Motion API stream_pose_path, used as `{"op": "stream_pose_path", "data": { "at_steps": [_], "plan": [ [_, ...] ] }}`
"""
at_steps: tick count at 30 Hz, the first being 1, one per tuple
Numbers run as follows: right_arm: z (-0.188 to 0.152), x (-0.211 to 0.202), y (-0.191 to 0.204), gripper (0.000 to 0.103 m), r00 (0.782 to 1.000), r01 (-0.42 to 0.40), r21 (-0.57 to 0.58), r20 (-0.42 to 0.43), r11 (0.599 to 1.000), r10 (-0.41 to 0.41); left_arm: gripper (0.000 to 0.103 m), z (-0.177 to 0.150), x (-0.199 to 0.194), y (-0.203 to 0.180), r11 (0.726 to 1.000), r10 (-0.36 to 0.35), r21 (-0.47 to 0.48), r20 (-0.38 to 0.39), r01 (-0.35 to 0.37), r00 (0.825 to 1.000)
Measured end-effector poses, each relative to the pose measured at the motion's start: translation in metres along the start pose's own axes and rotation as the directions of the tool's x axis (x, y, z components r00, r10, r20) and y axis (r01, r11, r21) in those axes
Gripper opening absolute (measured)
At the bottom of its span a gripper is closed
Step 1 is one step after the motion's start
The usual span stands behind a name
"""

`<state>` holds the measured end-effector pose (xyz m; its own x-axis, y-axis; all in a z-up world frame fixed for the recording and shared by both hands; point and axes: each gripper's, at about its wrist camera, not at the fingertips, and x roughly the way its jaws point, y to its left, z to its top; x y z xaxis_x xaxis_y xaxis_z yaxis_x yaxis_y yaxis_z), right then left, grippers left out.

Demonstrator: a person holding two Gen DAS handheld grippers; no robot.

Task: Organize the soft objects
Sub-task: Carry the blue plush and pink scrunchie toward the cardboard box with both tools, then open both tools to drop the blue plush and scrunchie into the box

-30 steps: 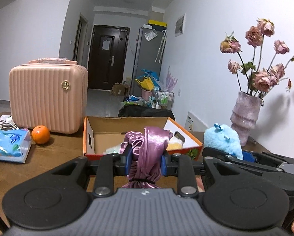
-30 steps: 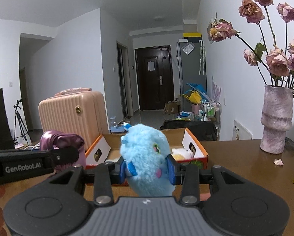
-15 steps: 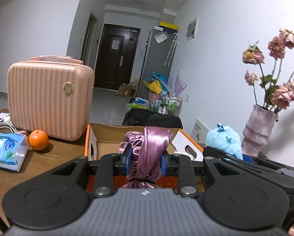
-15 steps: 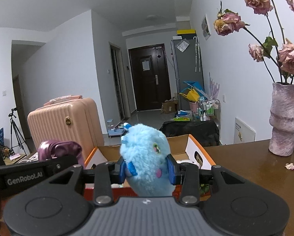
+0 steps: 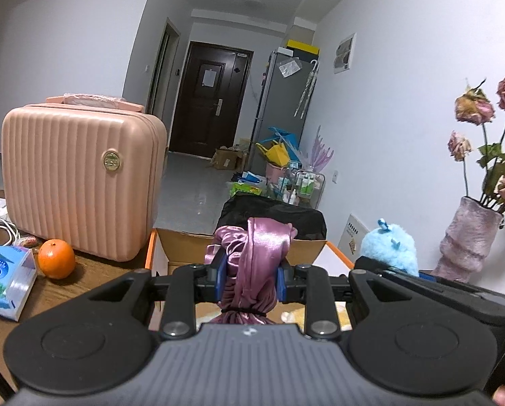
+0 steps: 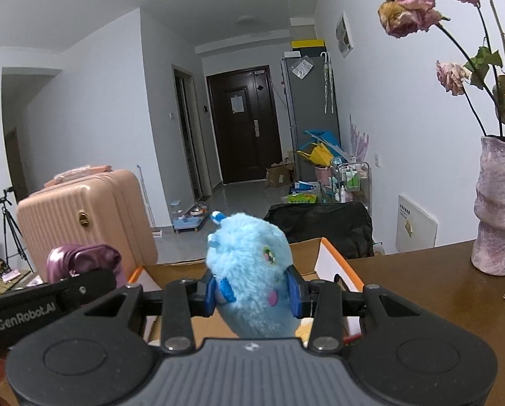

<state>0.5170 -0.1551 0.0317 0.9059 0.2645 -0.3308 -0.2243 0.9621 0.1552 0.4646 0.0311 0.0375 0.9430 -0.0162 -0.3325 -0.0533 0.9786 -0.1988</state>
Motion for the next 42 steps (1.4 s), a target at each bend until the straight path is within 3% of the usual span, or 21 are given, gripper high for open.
{"op": "stream_pose_path", "data": {
  "at_steps": [17, 33, 42],
  "plan": [
    [0.009, 0.07, -0.008, 0.039, 0.996, 0.052, -0.03, -0.077, 0.998, -0.054, 0.028, 0.007, 0.066, 0.006, 0.997, 0.071, 0.015, -0.014, -0.071, 0.997],
    [-0.015, 0.091, -0.018, 0.039, 1.0, 0.024, -0.01, 0.013, 1.0, -0.024, 0.028, -0.007, 0.103, 0.008, 0.991, 0.127, 0.044, -0.022, -0.126, 0.992],
    [-0.017, 0.098, -0.018, 0.042, 1.0, 0.001, -0.018, -0.011, 1.0, -0.001, 0.032, -0.01, 0.105, 0.009, 0.991, 0.126, 0.044, -0.016, -0.125, 0.992]
  ]
}}
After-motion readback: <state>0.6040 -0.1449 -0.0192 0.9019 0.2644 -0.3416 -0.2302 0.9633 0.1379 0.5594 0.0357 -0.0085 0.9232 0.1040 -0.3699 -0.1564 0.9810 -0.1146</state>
